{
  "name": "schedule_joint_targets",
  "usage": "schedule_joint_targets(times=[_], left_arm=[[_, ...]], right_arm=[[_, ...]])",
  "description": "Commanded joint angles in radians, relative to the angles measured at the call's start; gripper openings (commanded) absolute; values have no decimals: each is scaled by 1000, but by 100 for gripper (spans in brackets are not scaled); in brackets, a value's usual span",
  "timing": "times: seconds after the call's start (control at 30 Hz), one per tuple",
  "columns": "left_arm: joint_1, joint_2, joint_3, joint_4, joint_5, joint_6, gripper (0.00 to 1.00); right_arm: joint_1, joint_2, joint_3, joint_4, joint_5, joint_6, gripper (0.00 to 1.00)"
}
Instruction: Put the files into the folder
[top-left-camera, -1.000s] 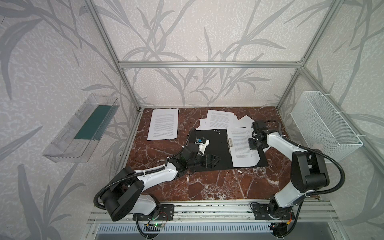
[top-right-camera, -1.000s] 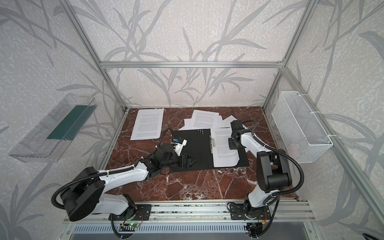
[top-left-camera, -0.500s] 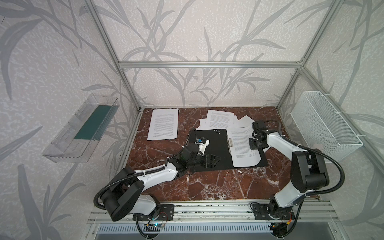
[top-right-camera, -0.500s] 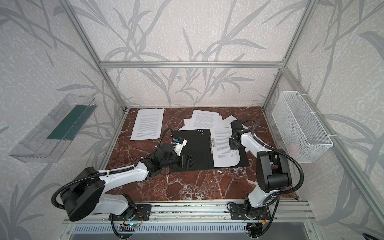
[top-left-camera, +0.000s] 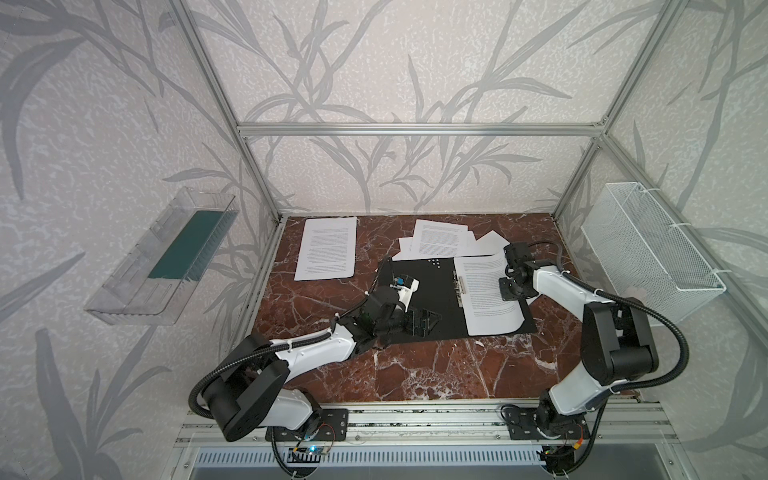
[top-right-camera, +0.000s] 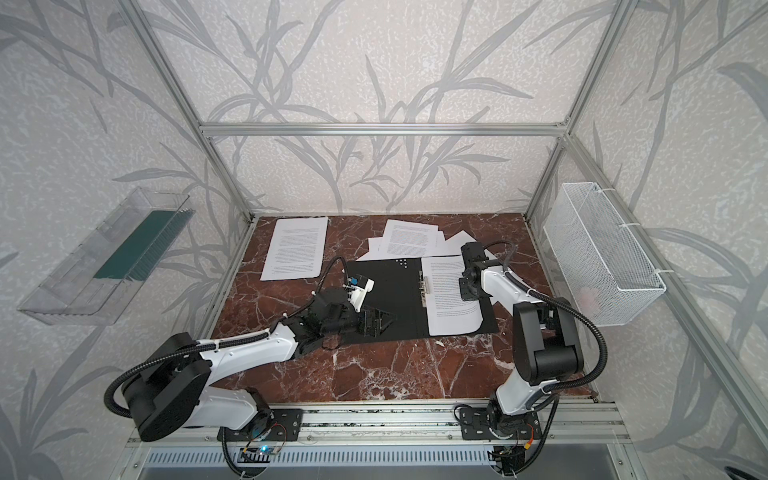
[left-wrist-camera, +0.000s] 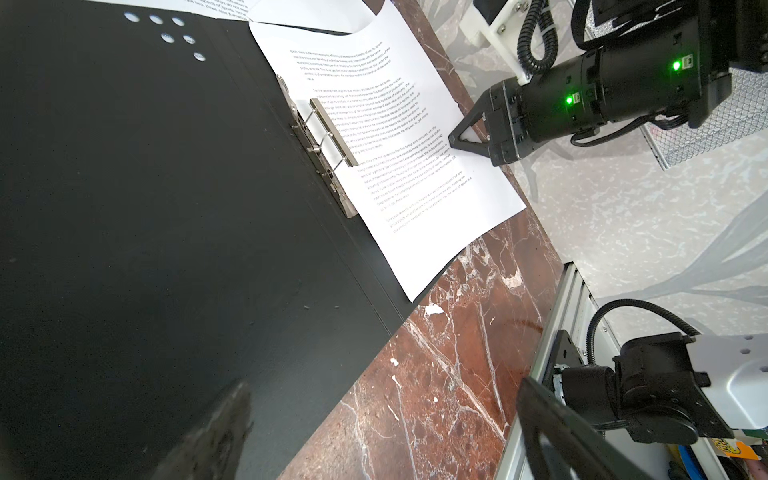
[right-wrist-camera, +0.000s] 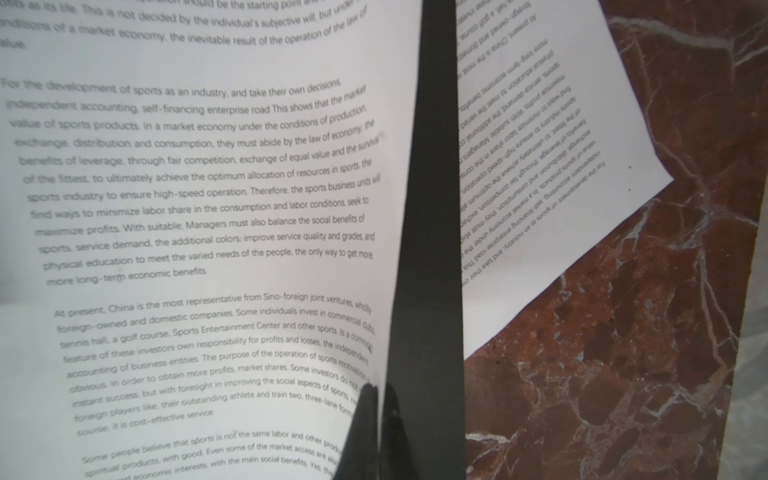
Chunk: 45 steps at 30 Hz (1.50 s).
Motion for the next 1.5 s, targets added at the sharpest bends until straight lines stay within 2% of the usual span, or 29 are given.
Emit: schedule_joint_targets(times=[0.0,0.13,0.73,0.8,0.9,0.97,1.23,1.47], left_arm=[[-1,3,28,2,-4,15,99],[-1,3,27,-1,-12,18,100],[-2,26,36,-10,-19,27,99],[-2,26,36,-9,-17,27,99],[-1,28,36,-12,-19,27,99],[-2,29,38,-13,-17,26,99],[-1,29,37,-13,-21,27,99],[-1,36,39,-12,-18,25,99]], right_arm=[[1,-13,-10,-12,-2,1,0],[1,-14,-13,-2,-37,-3,1],[2,-20,-20,18,-68,-8,4],[2,-18,-18,14,-50,-6,11],[3,-17,-18,13,-13,1,31],[2,-13,-12,13,4,3,40],[2,10,7,16,24,8,44],[3,18,5,33,31,17,53]])
